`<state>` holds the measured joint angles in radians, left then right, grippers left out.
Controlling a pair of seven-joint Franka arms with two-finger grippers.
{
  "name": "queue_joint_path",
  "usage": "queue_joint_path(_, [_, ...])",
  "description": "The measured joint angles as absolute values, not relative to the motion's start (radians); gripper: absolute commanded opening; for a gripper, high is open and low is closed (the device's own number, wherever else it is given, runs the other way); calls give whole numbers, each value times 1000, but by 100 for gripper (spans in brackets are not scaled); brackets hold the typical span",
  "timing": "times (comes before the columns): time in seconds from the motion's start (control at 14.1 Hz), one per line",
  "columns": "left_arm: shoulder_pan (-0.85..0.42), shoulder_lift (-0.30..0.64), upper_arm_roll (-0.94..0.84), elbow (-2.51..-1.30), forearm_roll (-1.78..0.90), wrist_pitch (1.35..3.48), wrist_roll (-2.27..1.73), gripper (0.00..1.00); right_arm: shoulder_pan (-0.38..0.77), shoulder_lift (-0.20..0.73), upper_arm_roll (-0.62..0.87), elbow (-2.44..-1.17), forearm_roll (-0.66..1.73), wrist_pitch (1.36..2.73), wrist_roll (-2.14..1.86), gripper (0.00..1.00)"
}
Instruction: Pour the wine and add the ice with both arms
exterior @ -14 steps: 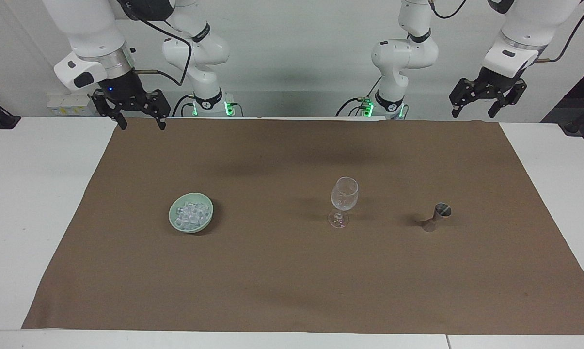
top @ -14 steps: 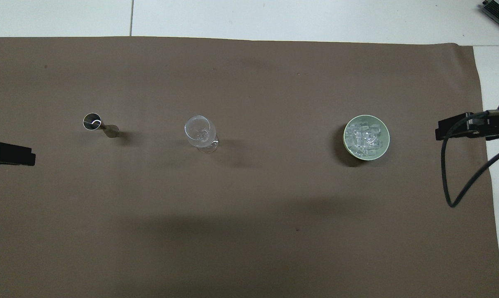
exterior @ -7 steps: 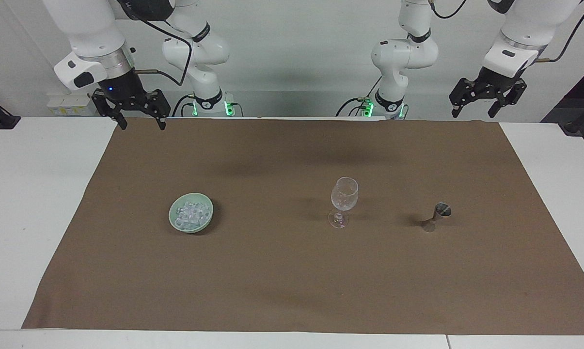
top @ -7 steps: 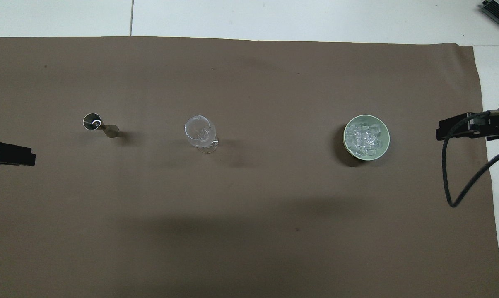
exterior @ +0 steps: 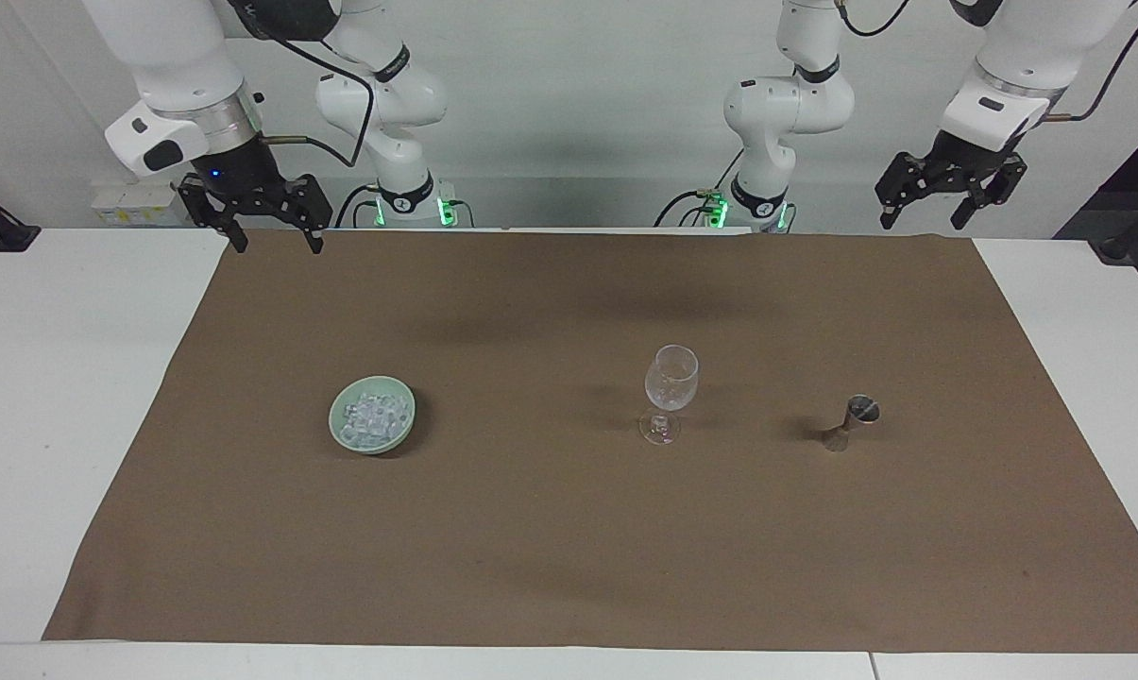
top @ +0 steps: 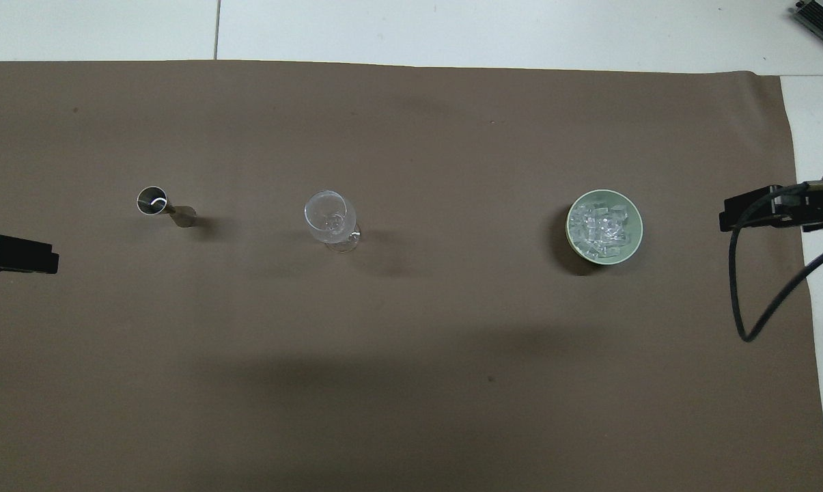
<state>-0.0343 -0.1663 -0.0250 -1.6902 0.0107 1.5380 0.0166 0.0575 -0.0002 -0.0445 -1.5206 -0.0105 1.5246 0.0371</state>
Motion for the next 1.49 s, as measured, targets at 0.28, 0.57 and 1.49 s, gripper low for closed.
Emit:
queue_joint_path(0.28, [-34, -166, -25, -1690, 11, 1538, 17, 100, 57, 0, -44, -1521, -10, 1525, 37, 100])
queue_joint_path(0.57, [-34, -166, -25, -1690, 11, 1538, 17, 100, 57, 0, -44, -1521, -10, 1525, 37, 100])
queue_joint_path(1.49, [-11, -168, -12, -1610, 12, 1534, 16, 100, 57, 0, -44, -1521, -10, 1525, 37, 100])
